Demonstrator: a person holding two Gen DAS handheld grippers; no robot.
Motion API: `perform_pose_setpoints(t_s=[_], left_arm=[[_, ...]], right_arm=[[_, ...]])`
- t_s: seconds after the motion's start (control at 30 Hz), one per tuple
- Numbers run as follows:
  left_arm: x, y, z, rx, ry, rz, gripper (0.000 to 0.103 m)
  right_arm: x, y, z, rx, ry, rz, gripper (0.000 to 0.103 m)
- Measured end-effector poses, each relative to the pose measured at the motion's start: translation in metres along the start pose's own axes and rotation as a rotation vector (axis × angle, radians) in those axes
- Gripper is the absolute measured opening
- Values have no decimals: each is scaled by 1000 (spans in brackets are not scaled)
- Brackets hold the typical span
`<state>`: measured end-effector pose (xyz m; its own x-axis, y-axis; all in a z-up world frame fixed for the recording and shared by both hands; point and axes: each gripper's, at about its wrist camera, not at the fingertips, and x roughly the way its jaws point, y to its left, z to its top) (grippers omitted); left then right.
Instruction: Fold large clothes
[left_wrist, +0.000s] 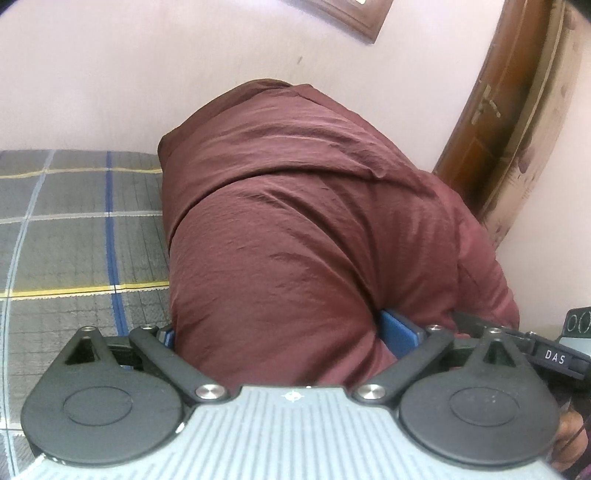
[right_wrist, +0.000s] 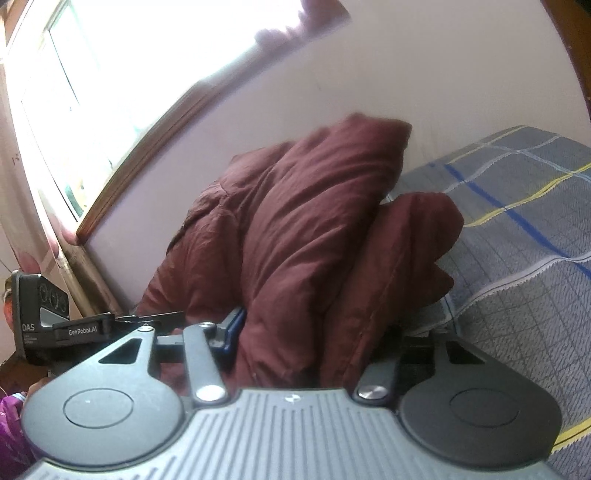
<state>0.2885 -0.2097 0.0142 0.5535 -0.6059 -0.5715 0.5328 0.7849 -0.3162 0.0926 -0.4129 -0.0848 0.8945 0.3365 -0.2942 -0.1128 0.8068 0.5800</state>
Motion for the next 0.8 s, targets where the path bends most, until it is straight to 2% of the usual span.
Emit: perform_pose_setpoints(t_s=[0.4,0.57,0.6,0.73,0.8], left_arm=[[-20,0,-6,-2,-6,14,98],[-17,1,-4,-2,2,12,98],[-16,2,-3,-6,5,9,98],[-13,6,-1,-22,14,4,98],[-13,6,-2,-26,13,6,98]], right_arm=[[-3,0,-7,37,-12,21,53],[-2,-9,-5,62,12,11,54],[0,-13,-3,77,24,8,56],[13,-25,7,152,86,-15,77],[19,-32,9,187,105,-2,81]])
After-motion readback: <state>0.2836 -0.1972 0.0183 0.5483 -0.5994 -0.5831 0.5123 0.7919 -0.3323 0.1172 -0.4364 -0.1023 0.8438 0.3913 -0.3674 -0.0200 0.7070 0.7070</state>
